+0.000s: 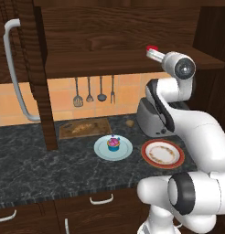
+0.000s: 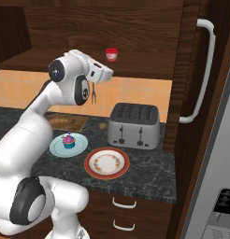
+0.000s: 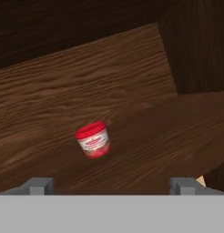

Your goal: From the different types of pastries on the counter, select a croissant and place it on the cutting board. Then retrieve a jar of jam from the cabinet and place it alongside the croissant on the cutting board.

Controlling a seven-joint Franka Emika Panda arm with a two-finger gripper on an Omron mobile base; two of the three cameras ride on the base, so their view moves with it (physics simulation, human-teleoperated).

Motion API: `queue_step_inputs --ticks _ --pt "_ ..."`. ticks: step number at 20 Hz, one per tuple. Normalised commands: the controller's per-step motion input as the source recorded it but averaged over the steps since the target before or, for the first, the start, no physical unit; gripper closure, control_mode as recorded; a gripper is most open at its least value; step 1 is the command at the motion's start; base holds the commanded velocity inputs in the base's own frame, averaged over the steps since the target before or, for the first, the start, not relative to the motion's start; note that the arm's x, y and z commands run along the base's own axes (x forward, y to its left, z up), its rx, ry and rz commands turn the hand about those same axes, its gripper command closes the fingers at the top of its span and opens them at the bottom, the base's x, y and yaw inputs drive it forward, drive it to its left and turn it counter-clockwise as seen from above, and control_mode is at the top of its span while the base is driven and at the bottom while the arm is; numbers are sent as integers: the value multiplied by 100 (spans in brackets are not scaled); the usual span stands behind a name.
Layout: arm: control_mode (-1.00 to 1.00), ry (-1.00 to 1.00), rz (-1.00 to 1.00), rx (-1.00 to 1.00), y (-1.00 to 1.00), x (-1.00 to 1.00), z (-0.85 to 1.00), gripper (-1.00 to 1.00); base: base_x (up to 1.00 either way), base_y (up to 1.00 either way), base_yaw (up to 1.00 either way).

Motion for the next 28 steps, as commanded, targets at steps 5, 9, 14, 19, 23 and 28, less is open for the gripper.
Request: queue_step_inputs --ticks 5,9,14,19,23,28 --pt "-100 4 5 -18 15 4 21 -100 0 0 0" --pt "-100 0 0 0 -6 0 0 -100 0 0 0" --pt "-100 0 1 -1 -36 4 -6 -100 0 0 0" --pt "-100 0 0 -3 -20 7 -7 -100 0 0 0" --pt "-100 1 0 -1 -1 -2 -20 -100 0 0 0" --pt "-100 21 -1 -22 52 0 43 -100 0 0 0"
